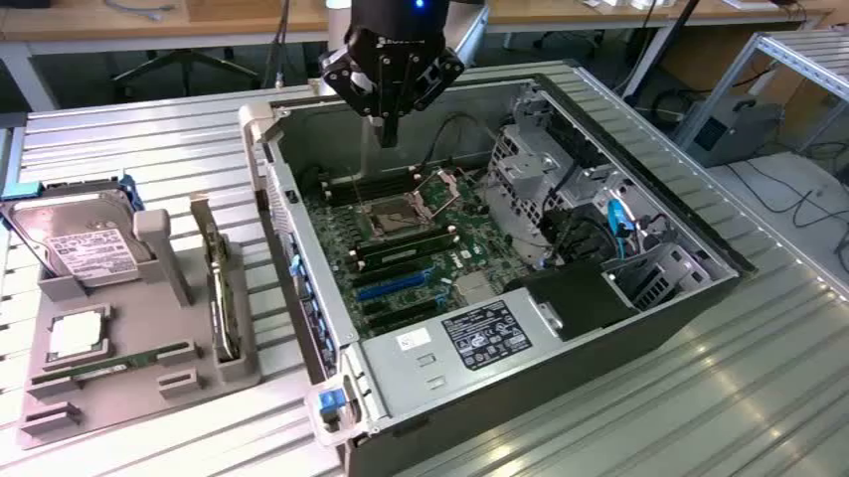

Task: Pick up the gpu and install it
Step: 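Reach for the gpu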

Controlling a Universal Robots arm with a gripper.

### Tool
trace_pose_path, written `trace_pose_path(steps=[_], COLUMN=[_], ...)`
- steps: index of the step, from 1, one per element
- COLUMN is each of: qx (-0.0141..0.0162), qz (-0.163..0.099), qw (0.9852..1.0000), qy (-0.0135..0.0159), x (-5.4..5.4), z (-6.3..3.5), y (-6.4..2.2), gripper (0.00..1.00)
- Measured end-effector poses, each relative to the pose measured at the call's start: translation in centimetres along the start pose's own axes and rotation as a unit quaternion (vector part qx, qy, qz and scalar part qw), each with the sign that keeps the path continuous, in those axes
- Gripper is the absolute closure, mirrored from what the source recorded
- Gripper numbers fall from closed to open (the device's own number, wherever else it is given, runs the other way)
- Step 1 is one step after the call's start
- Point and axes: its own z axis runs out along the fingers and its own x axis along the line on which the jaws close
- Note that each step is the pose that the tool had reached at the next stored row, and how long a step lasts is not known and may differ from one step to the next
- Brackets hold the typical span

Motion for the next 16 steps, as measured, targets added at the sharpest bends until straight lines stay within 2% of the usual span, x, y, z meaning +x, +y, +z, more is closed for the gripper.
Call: trace_pose_path(steps=[13, 16], qx=[0.0, 0.0011], qz=[0.0, 0.0], qw=[1.0, 1.0], qy=[0.0, -0.0001], x=[0.26, 0.52], z=[-0.01, -0.02], y=[-0.02, -0.04], gripper=[0.89, 0.89])
